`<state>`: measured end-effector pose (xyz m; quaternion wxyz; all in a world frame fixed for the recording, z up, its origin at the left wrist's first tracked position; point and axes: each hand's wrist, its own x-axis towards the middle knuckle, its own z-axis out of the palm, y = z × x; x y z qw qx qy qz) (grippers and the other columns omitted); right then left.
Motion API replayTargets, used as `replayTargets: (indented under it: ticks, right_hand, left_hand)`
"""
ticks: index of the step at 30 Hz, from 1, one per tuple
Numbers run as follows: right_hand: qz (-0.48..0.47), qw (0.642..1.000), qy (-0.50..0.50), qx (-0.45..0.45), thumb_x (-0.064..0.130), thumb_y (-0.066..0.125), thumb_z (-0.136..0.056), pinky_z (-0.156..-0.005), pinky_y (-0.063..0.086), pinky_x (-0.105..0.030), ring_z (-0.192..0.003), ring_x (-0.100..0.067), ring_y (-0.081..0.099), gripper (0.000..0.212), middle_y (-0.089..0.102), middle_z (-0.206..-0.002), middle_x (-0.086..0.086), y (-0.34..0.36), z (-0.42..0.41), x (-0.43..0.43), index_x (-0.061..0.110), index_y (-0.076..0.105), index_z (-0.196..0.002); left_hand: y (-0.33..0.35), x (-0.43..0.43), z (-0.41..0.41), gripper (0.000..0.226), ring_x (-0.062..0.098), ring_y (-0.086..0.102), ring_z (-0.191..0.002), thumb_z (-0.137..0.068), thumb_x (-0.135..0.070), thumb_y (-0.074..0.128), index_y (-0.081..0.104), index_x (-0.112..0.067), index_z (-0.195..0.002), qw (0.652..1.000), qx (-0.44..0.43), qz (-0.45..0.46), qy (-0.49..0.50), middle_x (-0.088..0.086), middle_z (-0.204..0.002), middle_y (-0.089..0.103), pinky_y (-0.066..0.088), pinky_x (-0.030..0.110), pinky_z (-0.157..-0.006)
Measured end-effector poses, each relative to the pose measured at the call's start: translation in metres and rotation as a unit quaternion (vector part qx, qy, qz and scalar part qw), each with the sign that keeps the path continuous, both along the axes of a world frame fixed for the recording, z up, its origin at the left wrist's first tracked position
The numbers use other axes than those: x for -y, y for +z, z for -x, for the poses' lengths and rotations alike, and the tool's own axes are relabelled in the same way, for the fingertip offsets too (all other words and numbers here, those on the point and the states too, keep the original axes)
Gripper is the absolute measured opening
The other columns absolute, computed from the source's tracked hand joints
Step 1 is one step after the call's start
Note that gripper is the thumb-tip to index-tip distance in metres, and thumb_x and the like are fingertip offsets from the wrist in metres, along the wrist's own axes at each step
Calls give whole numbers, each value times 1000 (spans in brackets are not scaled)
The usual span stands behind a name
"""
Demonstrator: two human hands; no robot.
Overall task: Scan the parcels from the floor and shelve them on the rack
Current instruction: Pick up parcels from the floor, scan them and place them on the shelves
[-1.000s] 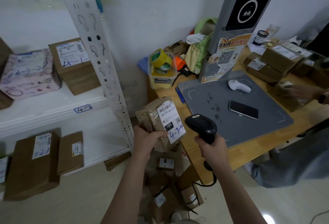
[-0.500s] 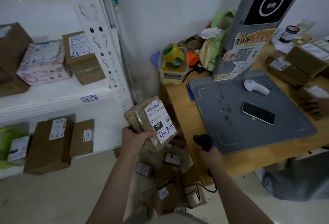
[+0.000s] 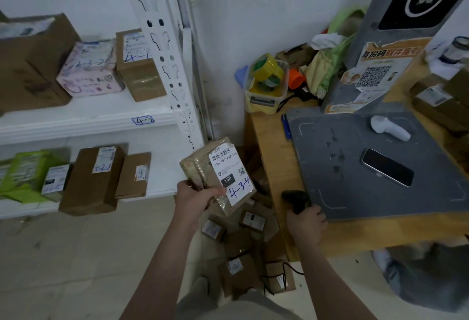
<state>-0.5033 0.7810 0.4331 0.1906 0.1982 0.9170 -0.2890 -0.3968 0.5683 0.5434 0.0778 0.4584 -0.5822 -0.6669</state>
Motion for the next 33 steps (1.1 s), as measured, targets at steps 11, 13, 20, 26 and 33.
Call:
replayTargets:
  ticks: [11, 13, 20, 26, 33]
  right_hand:
    - [61, 961, 45, -265, 21, 78, -79, -101, 36, -49, -123, -39, 39, 63, 44, -135, -23, 47, -35, 62, 1, 45, -129]
    - [129, 952, 86, -265, 23, 77, -82, -95, 40, -39, -119, -31, 44, 57, 46, -130, -16, 56, -50, 90, 5, 47, -128]
    - [463, 864, 192, 56, 41, 73, -84, -94, 56, -41, -113, -20, 63, 62, 59, -130, -4, 70, -121, 184, 20, 45, -135]
    - [527, 811, 160, 198, 44, 67, -76, -86, 56, -43, -105, -29, 69, 63, 73, -113, -10, 44, -203, 251, 11, 58, -129]
    - [515, 826, 78, 214, 46, 83, -64, -79, 47, -36, -98, -28, 65, 68, 75, -106, -12, 21, -270, 311, 9, 66, -118]
  left_hand:
    - [20, 20, -51, 26, 3, 68, -54, -75, 7, 78, 66, -14, -86, 997, -43, -13, 57, -4, -69, 75, 53, 27, -57]
    - [23, 34, -66, 25, 4, 69, -55, -75, 3, 80, 68, -14, -89, 996, -51, -22, 73, -3, -71, 76, 52, 35, -70]
    - [19, 96, -135, 27, 16, 71, -74, -77, -3, 79, 69, -15, -100, 991, -70, -42, 109, -6, -77, 77, 56, 42, -80]
    - [8, 164, -205, 28, 12, 73, -74, -82, -11, 77, 69, -19, -107, 992, -51, -50, 107, 3, -97, 77, 53, 23, -54]
    - [-23, 228, -255, 30, 10, 73, -76, -87, -19, 74, 69, -14, -115, 995, 2, -60, 83, 1, -95, 78, 51, 21, -55]
